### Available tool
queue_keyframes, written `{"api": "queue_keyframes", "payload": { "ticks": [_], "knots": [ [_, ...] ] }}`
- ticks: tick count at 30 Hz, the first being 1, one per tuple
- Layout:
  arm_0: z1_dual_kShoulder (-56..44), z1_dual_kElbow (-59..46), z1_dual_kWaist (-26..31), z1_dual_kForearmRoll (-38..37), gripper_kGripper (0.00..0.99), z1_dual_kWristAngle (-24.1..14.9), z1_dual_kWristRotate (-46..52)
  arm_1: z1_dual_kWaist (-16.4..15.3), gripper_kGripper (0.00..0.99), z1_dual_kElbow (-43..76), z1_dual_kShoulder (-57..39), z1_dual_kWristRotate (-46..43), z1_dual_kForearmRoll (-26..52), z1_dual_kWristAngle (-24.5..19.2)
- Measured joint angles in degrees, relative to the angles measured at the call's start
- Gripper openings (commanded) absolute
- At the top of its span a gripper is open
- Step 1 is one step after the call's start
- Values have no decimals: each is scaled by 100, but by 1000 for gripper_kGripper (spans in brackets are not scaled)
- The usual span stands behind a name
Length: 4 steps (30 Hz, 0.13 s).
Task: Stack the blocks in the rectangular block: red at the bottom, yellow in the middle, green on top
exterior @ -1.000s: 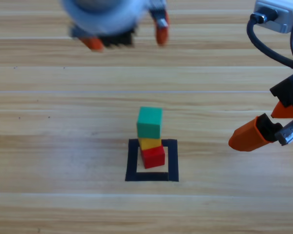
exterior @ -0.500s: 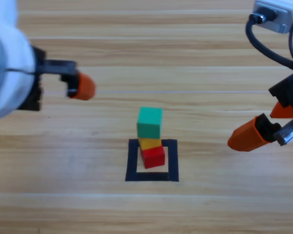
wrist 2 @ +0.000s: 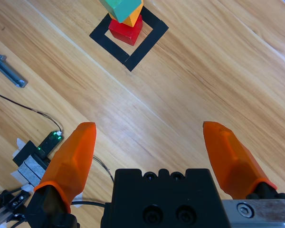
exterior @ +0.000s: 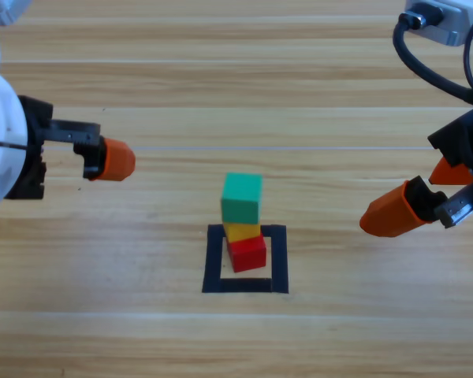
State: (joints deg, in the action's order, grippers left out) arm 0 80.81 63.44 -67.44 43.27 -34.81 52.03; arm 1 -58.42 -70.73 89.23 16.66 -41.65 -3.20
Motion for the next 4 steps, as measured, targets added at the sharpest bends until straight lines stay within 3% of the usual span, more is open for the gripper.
{"api": "queue_keyframes", "payload": {
  "ticks": [4],
  "knots": [
    [-49,-27,0,-1,990,0,-1,0,990,0,0,0,0,0]
  ]
}}
